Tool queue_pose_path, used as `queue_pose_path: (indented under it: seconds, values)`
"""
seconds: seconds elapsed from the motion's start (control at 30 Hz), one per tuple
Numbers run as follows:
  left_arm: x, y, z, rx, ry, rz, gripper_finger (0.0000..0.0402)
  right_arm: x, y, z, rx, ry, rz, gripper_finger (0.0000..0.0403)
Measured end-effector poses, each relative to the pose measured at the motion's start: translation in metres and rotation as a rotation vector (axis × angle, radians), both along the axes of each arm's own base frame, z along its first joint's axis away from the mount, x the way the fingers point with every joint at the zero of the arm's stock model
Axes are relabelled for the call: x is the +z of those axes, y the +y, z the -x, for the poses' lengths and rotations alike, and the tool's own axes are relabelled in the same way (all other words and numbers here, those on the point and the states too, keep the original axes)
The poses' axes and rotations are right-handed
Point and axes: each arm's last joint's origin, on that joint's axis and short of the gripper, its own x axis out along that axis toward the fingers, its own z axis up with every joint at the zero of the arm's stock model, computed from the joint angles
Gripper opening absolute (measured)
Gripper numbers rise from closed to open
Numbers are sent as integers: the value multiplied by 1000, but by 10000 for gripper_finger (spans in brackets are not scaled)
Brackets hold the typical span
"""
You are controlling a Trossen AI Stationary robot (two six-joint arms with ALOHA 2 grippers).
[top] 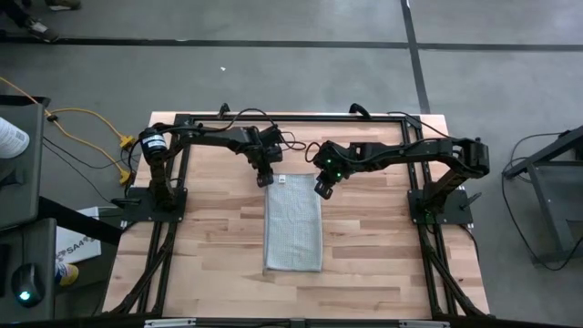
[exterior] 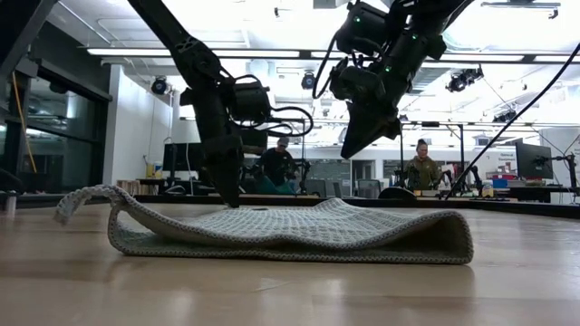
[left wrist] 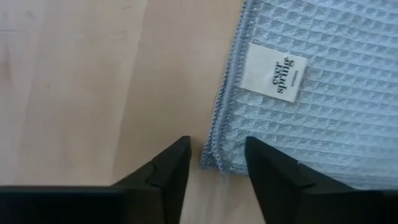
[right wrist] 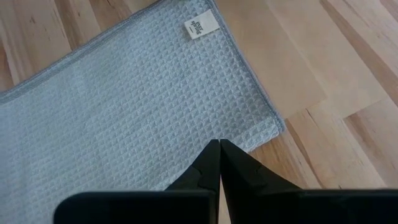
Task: Fold microfiber towels
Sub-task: Fold the gray towel
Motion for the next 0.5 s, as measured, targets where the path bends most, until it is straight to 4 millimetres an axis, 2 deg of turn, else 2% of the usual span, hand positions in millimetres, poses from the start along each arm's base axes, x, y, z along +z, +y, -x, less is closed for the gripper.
queue_pose_path:
  seconds: [0.33,0.5]
  values:
    - [0,1,0,30,0,1,15,0,0,0,-1,0,2,3]
    - [1,0,1,29,3,20,9,0,0,0,-2,0,3,2]
